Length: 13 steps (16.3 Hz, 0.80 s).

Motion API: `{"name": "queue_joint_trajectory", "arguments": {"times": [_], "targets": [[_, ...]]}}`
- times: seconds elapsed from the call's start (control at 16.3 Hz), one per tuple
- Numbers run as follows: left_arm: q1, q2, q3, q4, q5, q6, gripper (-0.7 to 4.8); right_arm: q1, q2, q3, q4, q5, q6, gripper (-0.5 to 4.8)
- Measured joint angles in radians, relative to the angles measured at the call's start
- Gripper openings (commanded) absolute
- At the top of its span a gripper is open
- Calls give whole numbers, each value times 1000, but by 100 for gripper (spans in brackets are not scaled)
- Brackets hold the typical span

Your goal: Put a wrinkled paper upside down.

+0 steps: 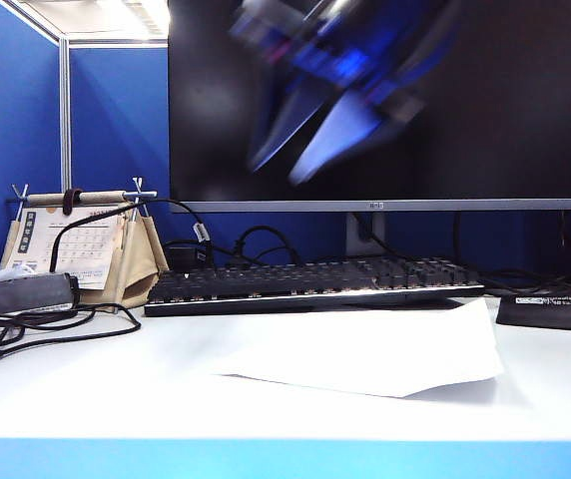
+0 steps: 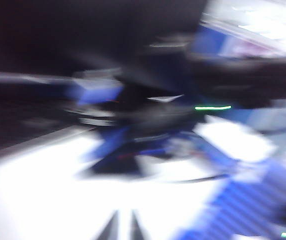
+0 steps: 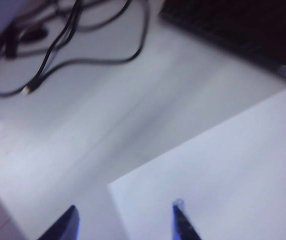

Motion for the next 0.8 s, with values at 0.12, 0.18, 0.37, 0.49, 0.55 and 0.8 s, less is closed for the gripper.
{"name": "queue_joint_trajectory", "arguments": {"times": [0.12, 0.18, 0.37, 0.49, 0.55, 0.8], "targets": [[0, -76, 16, -205, -191, 74, 20, -2, -165, -121, 104, 82, 3, 135], [0, -110, 17, -290, -278, 85, 20, -2, -262, -201, 161, 108, 4, 92], [0, -179, 12, -410, -506, 90, 20, 0, -535, -422, 299, 231, 5, -1], [0, -180, -3, -365, -593, 91, 20, 0, -743, -574, 322, 328, 5, -1], [0, -179, -42, -309, -612, 93, 20, 0, -902, -672, 328, 382, 5, -1], [0, -179, -212, -167, -624, 80, 21, 0, -1286, -896, 316, 563, 6, -1]]}}
